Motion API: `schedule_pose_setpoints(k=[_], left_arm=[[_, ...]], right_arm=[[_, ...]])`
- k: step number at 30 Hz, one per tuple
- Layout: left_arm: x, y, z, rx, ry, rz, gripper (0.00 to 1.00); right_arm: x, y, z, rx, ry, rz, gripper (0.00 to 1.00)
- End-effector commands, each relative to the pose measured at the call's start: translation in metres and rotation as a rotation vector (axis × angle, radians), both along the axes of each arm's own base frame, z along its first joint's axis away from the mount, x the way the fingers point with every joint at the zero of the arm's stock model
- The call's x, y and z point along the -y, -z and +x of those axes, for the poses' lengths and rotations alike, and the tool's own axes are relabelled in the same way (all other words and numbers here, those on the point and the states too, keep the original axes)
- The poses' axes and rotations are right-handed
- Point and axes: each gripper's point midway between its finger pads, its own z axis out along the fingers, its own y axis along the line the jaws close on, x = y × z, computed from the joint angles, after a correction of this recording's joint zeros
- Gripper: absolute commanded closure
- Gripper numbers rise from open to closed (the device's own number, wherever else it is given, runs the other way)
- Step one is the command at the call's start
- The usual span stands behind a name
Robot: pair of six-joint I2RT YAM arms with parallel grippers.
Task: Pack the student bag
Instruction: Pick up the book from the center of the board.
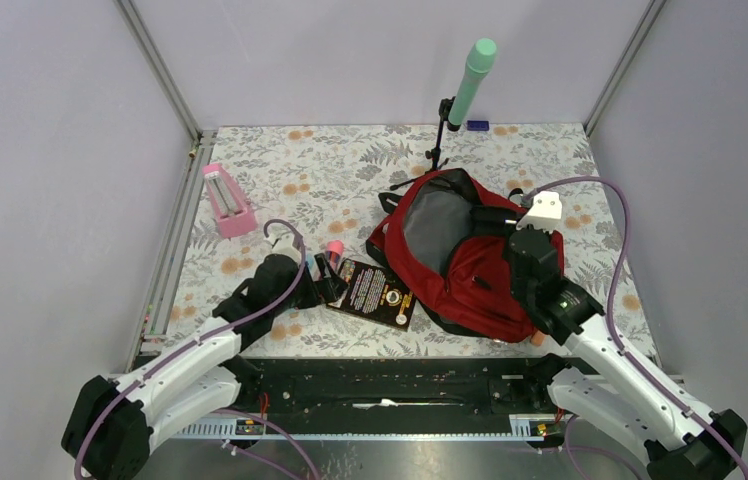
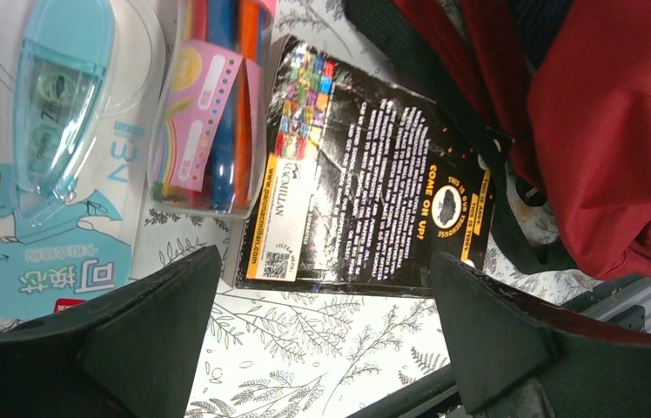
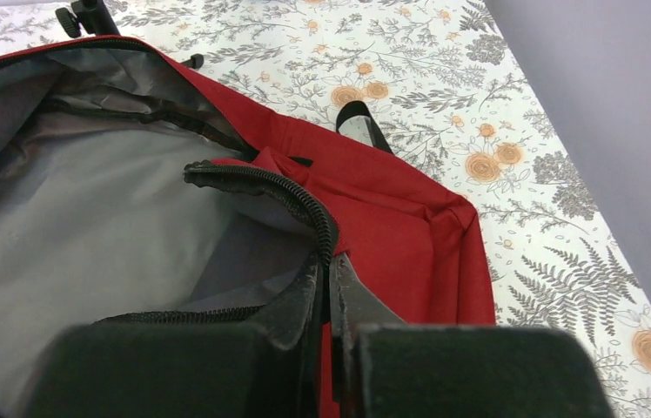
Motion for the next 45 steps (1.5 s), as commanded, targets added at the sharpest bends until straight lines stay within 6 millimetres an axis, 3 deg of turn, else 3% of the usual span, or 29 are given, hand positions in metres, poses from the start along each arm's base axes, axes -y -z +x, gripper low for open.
schedule_pose_setpoints(k=[1,7,15,21,35,40,45], left_arm=[[0.003,0.003,0.006,0.015,-0.064,-0.065,0.07],[0.008,0.013,0.012,0.029,-0.062,-0.085,0.11],[0.013,0.028,0.022,0.017,-0.069,-0.074,0.26],[0.028,0.025,0.018,-0.016,-0.036,-0.141,0.33],[0.059,0.005,0.015,0.022,-0.006,-0.264,0.34],[0.065,0.006,0.019,0.013,-0.006,-0.292,0.35],[0.067,0.019,0.022,-0.020,-0.010,-0.254,0.35]], right_arm=[[-0.002,-0.015,0.001,0.083,0.011,0.110,1.00],[-0.009,-0.016,0.001,0.080,-0.023,0.133,1.00],[-0.013,-0.012,0.001,0.074,-0.040,0.148,1.00],[-0.014,-0.012,0.001,0.072,-0.046,0.149,1.00],[-0.019,-0.010,0.001,0.065,-0.063,0.164,1.00],[-0.018,-0.009,0.001,0.060,-0.063,0.162,1.00],[-0.019,-0.010,0.001,0.060,-0.066,0.162,1.00]])
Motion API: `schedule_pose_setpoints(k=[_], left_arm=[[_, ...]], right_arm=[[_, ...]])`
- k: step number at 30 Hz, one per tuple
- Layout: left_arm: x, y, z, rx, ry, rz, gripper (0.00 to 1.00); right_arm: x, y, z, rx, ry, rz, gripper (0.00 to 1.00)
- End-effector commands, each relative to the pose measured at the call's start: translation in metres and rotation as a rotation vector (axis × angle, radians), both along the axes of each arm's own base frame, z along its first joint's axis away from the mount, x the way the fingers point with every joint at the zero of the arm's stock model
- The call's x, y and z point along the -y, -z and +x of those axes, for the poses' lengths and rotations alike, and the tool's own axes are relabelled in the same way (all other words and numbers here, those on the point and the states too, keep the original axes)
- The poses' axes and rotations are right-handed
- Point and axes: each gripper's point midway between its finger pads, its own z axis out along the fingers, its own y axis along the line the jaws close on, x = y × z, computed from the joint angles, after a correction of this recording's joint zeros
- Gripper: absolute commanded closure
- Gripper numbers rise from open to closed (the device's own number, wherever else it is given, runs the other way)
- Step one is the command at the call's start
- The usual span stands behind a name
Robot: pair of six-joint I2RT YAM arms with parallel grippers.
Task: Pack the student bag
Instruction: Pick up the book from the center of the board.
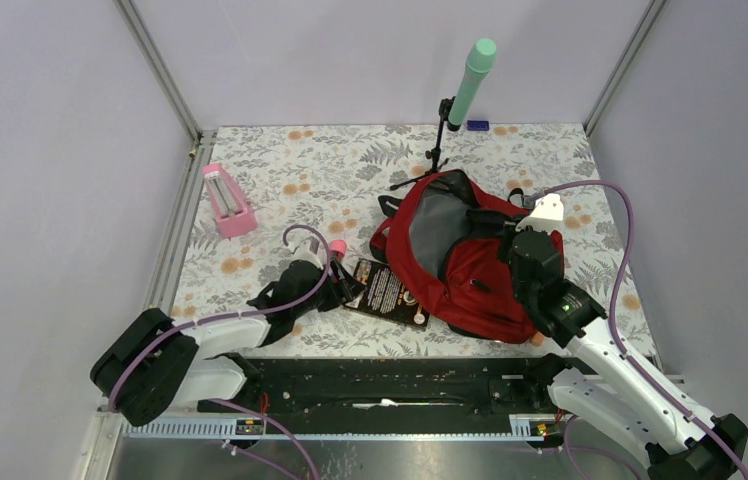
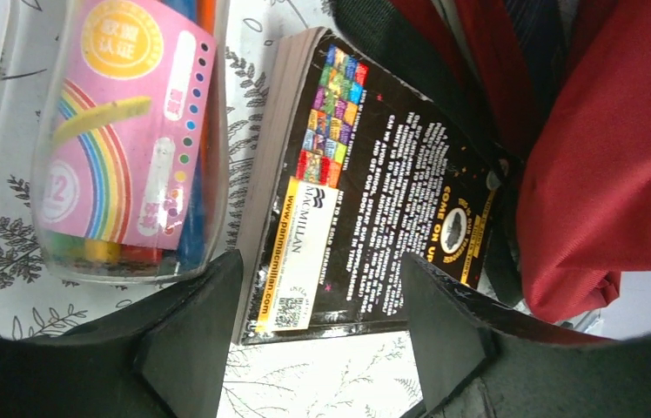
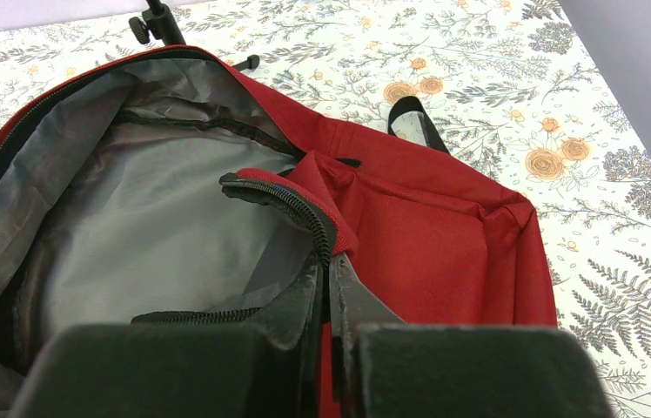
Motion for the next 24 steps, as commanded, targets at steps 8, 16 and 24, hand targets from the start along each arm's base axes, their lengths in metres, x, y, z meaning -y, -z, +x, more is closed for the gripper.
schedule_pose_setpoints(k=[8,16,24], left_arm=[[0.022,-0.006,0.022,0.049,0.020,-0.035,0.33],[0.025,-0.007,0.042,0.094,0.000,0.021,0.31],[0.030,-0.014,0.067,0.167,0.000,0.097,0.16]], right_arm=[[-0.001,-0.012,0.002,0.038,0.006,0.039,1.00],[-0.003,-0.014,0.003,0.032,-0.004,0.045,1.00],[-0.004,-0.015,0.001,0.030,-0.010,0.050,1.00]])
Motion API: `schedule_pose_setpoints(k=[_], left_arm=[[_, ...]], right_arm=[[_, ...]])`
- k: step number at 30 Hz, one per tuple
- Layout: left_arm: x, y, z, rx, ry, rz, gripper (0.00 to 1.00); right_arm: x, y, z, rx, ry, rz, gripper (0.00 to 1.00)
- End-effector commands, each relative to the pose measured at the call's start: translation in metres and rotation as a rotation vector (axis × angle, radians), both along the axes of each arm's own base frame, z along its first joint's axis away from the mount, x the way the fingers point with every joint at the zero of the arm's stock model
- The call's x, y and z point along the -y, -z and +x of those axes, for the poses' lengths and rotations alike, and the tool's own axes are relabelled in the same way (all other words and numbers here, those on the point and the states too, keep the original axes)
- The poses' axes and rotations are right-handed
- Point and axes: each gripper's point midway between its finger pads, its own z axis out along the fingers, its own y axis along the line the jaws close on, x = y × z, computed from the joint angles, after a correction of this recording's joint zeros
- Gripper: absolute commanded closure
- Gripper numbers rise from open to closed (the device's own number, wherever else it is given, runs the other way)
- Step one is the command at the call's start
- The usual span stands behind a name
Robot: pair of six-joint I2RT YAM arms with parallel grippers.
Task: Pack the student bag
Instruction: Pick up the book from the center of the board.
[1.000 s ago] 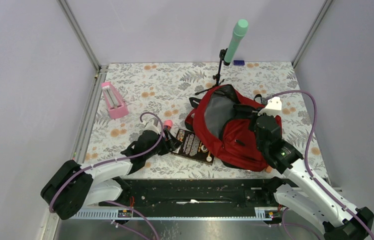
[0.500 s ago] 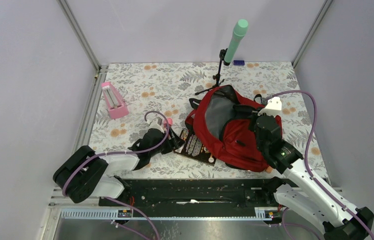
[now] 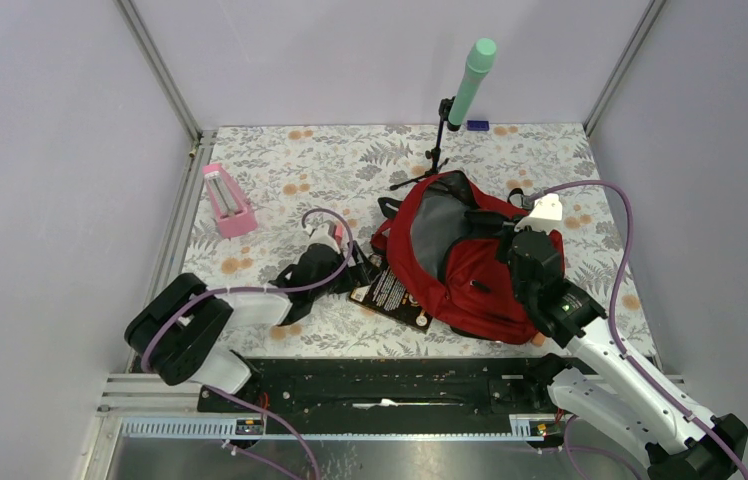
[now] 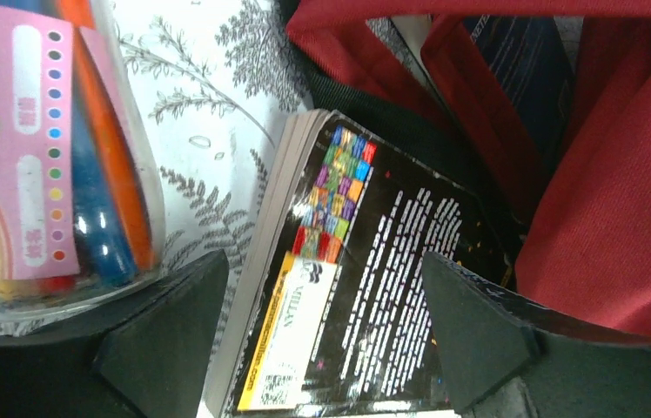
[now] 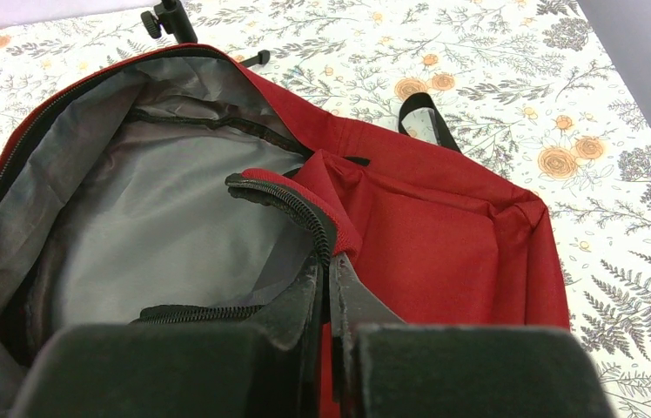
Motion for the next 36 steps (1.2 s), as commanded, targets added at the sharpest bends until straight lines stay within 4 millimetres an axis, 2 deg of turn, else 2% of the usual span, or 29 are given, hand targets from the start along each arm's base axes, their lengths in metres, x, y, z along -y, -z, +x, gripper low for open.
schedule_pose_setpoints(k=[1,9,12,18,22,27,32,36], left_arm=[[0.007,-0.017,0.027,0.107,-0.010,0.039,0.15],[0.023,-0.006,0.041,0.106,0.049,0.087,0.15],[0.028,-0.004,0.043,0.111,0.083,0.100,0.22],[0.046,-0.020,0.030,0.141,0.178,-0.018,0.33],[0.055,-0.042,0.022,0.180,0.215,-0.123,0.39],[0.067,-0.061,0.013,0.202,0.271,-0.216,0.41],[0.072,-0.050,0.008,0.169,0.304,-0.229,0.48],[0.077,-0.040,0.003,0.141,0.336,-0.239,0.49]], right_arm=[[0.000,-0.015,0.001,0.033,0.010,0.038,1.00],[0.000,-0.015,0.000,0.029,0.002,0.038,1.00],[0.000,-0.015,0.000,0.029,0.001,0.035,1.00],[0.001,-0.019,-0.001,0.038,0.002,0.037,1.00],[0.000,-0.019,-0.001,0.039,-0.001,0.040,1.00],[0.000,-0.020,-0.001,0.041,-0.003,0.043,1.00],[0.000,-0.020,-0.001,0.039,-0.004,0.042,1.00],[0.001,-0.020,-0.002,0.039,-0.001,0.040,1.00]])
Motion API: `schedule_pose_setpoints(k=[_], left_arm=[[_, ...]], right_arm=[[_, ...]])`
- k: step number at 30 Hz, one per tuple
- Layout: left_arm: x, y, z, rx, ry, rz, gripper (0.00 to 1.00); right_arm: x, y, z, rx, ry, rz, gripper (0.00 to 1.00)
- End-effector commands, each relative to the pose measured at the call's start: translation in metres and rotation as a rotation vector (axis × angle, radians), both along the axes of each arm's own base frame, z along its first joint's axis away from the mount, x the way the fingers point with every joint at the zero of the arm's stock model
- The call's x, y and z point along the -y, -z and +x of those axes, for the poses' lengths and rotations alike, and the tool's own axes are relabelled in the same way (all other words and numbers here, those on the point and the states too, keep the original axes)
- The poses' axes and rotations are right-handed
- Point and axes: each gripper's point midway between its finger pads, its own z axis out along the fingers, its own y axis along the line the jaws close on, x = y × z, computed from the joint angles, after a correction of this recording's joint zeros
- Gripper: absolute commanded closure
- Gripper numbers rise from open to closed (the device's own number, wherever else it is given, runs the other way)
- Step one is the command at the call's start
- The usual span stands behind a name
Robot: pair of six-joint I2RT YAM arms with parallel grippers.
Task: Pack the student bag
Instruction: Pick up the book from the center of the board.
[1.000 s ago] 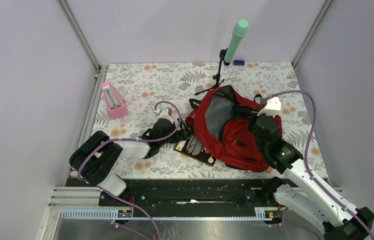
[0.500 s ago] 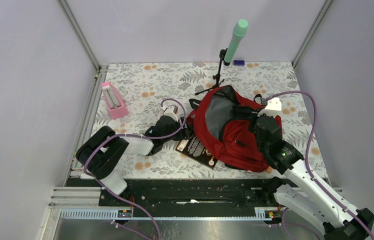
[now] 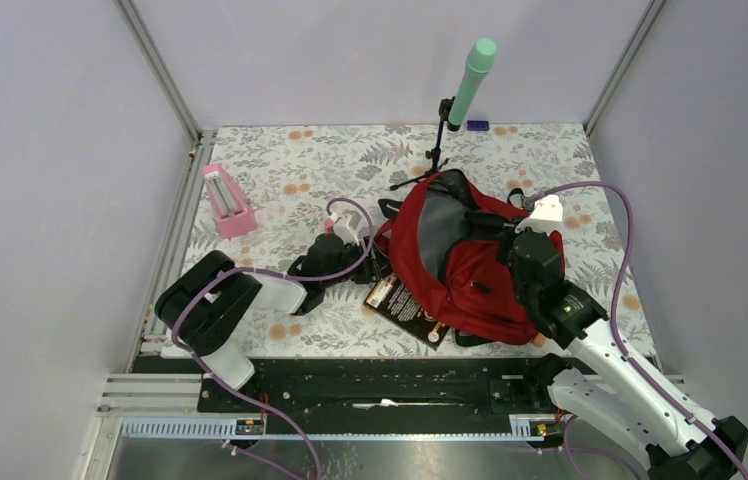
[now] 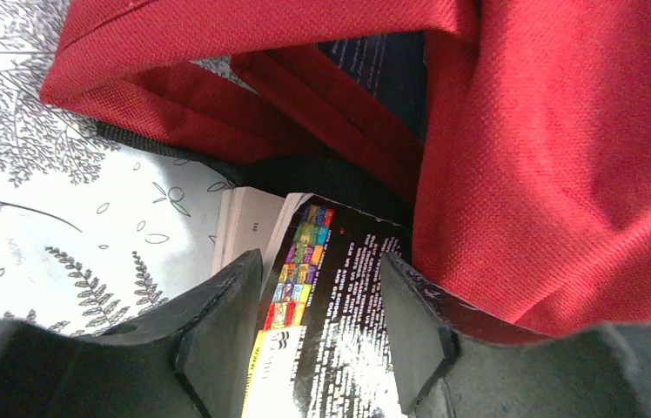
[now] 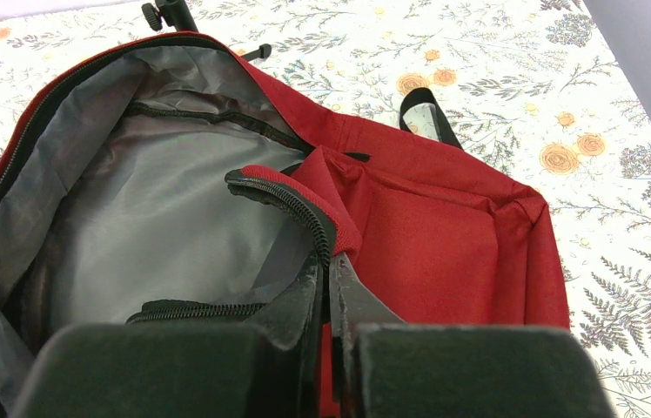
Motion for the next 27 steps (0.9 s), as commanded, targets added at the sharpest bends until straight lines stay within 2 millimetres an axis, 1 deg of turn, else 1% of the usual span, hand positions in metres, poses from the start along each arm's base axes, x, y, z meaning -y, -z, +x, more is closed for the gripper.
schedule_pose_setpoints(k=[1,5,9,11,12,14,16,20,21,24,25,27], left_arm=[[0.017,-0.010,-0.006,0.024,0.080,-0.076,0.49],[0.016,0.003,-0.005,0.004,0.080,-0.035,0.49],[0.016,0.011,-0.004,0.004,0.089,-0.011,0.52],[0.020,0.012,-0.003,0.006,0.103,-0.013,0.52],[0.021,0.013,-0.003,0.005,0.110,-0.012,0.49],[0.022,0.016,-0.001,0.005,0.111,0.005,0.41],[0.023,0.020,0.001,0.010,0.113,0.024,0.35],[0.029,0.022,0.001,0.013,0.138,0.023,0.32],[0.031,0.023,0.000,0.014,0.145,0.022,0.33],[0.036,0.022,-0.001,0.015,0.166,0.013,0.47],[0.037,0.021,-0.002,0.018,0.169,0.005,0.51],[0.037,0.016,-0.003,0.021,0.166,-0.014,0.61]], right_arm=[[0.001,-0.021,0.002,0.049,0.010,0.039,1.00],[0.001,-0.023,0.001,0.052,0.009,0.041,1.00],[0.001,-0.024,0.002,0.053,0.009,0.042,1.00],[0.000,-0.023,0.002,0.051,0.006,0.042,1.00],[0.000,-0.023,0.002,0.050,0.005,0.041,1.00],[0.000,-0.023,0.002,0.048,0.005,0.041,1.00],[0.000,-0.023,0.002,0.049,0.004,0.041,1.00],[-0.001,-0.024,0.003,0.048,0.004,0.037,1.00],[-0.001,-0.024,0.003,0.046,0.003,0.035,1.00],[-0.001,-0.024,0.004,0.045,0.004,0.034,1.00],[-0.002,-0.024,0.004,0.045,0.003,0.034,1.00],[-0.002,-0.024,0.005,0.043,0.002,0.030,1.00]])
